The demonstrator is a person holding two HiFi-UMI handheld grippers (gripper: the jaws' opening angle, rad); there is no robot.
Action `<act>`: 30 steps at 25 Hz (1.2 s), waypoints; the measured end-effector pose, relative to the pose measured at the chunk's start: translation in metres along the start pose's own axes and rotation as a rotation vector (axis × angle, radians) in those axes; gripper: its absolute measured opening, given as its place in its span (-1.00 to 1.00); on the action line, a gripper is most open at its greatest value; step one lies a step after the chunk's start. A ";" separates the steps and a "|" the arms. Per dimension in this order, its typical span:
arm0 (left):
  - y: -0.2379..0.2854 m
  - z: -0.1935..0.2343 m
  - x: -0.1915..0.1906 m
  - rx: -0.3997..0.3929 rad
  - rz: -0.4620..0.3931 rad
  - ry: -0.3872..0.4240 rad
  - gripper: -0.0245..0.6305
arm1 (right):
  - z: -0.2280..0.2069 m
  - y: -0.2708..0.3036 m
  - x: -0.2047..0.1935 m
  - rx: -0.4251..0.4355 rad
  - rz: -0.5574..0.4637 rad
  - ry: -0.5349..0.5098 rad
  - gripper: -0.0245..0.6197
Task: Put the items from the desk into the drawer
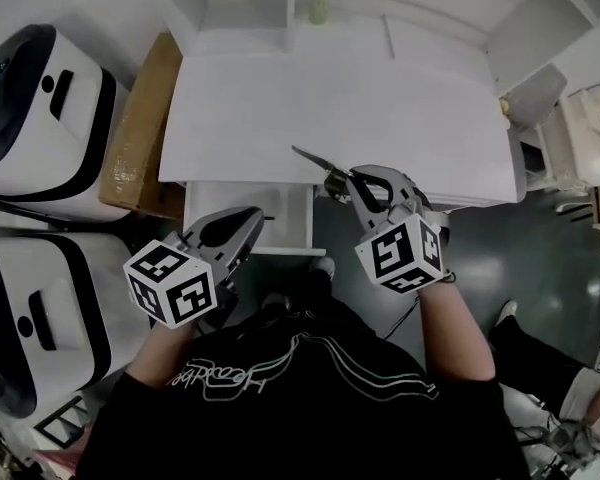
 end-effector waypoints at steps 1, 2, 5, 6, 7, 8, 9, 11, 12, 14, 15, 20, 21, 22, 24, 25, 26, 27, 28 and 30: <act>-0.009 0.004 -0.004 0.012 -0.004 -0.009 -0.86 | 0.009 0.004 0.006 0.014 -0.003 -0.008 -0.78; -0.017 0.008 -0.009 0.023 -0.008 -0.018 -0.86 | 0.017 0.008 0.011 0.029 -0.006 -0.015 -0.78; -0.040 0.017 -0.023 0.056 -0.021 -0.043 -0.86 | 0.041 0.020 0.024 0.072 -0.014 -0.032 -0.78; -0.047 0.019 -0.027 0.068 -0.028 -0.051 -0.86 | 0.048 0.023 0.027 0.087 -0.017 -0.040 -0.78; -0.052 0.021 -0.030 0.080 -0.037 -0.061 -0.86 | 0.053 0.026 0.030 0.101 -0.019 -0.047 -0.78; -0.057 0.022 -0.032 0.090 -0.047 -0.071 -0.86 | 0.059 0.029 0.032 0.116 -0.021 -0.054 -0.78; -0.061 0.024 -0.034 0.099 -0.055 -0.079 -0.86 | 0.064 0.033 0.035 0.130 -0.021 -0.059 -0.78; -0.068 0.028 -0.038 0.117 -0.064 -0.093 -0.86 | 0.074 0.042 0.038 0.157 -0.018 -0.072 -0.78; -0.070 0.030 -0.040 0.126 -0.065 -0.101 -0.86 | 0.079 0.048 0.039 0.172 -0.013 -0.082 -0.78; -0.075 0.035 -0.043 0.144 -0.064 -0.121 -0.86 | 0.090 0.061 0.039 0.200 0.005 -0.113 -0.78; -0.077 0.037 -0.045 0.155 -0.065 -0.130 -0.86 | 0.095 0.068 0.038 0.214 0.016 -0.132 -0.78; -0.082 0.051 -0.053 0.206 -0.069 -0.178 -0.86 | 0.116 0.112 0.027 0.312 0.055 -0.149 -0.78; -0.082 0.053 -0.055 0.216 -0.069 -0.188 -0.86 | 0.120 0.121 0.023 0.331 0.063 -0.150 -0.78; -0.082 0.054 -0.057 0.225 -0.069 -0.198 -0.86 | 0.124 0.129 0.020 0.346 0.071 -0.155 -0.78; -0.083 0.058 -0.062 0.244 -0.069 -0.213 -0.86 | 0.133 0.146 0.014 0.371 0.088 -0.167 -0.78; -0.083 0.060 -0.064 0.253 -0.069 -0.220 -0.86 | 0.137 0.154 0.011 0.383 0.096 -0.170 -0.78; -0.083 0.062 -0.066 0.262 -0.068 -0.227 -0.86 | 0.142 0.163 0.009 0.396 0.104 -0.171 -0.78; -0.083 0.064 -0.068 0.270 -0.066 -0.235 -0.86 | 0.147 0.172 0.006 0.408 0.113 -0.174 -0.78; -0.084 0.067 -0.071 0.278 -0.064 -0.243 -0.86 | 0.152 0.181 0.005 0.419 0.121 -0.178 -0.78; -0.087 0.074 -0.076 0.296 -0.062 -0.266 -0.86 | 0.162 0.200 0.002 0.436 0.142 -0.186 -0.78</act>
Point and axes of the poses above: the fingertips, and each gripper's own axes: y forward along the fingers, z to its left, x out of its top, the point moved 9 cm from there along -y, backward along the fingers, and after that the axes turned 4 degrees about z, right-handed, at the moved point
